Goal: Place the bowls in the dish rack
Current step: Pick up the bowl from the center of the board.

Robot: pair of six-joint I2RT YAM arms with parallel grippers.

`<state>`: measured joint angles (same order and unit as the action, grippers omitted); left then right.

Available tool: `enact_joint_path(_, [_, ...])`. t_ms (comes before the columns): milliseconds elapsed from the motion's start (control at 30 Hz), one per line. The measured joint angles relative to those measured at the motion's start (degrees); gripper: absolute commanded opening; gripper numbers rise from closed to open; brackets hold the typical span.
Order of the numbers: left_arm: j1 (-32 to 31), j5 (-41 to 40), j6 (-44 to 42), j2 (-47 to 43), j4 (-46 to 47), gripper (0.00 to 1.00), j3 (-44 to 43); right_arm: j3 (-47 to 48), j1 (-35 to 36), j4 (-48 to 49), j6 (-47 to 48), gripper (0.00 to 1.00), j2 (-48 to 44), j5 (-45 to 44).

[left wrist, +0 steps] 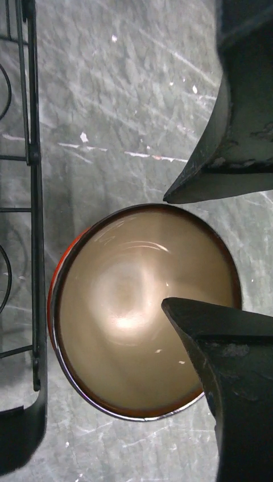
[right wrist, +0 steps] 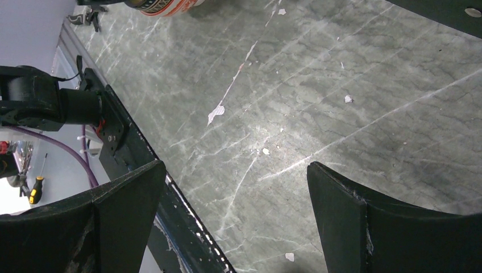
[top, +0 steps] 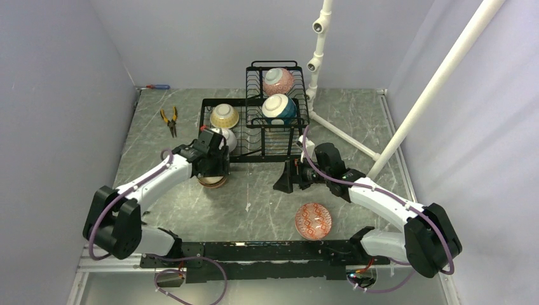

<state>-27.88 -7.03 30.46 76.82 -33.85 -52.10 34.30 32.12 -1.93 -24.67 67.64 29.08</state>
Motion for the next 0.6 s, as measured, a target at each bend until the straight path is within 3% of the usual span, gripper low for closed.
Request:
enact_joint_path(233, [-0.1,1.3,-1.0,3.5,2.1,0.44,-0.1,0.0,0.0,0.0,0.0,1.00,0.0,0.0])
enact_joint_path(600, [-0.1,1.5,-2.1,0.5,3.1,0.04,0.0,0.0,0.0,-0.2,0.0,1.00,0.0,0.0])
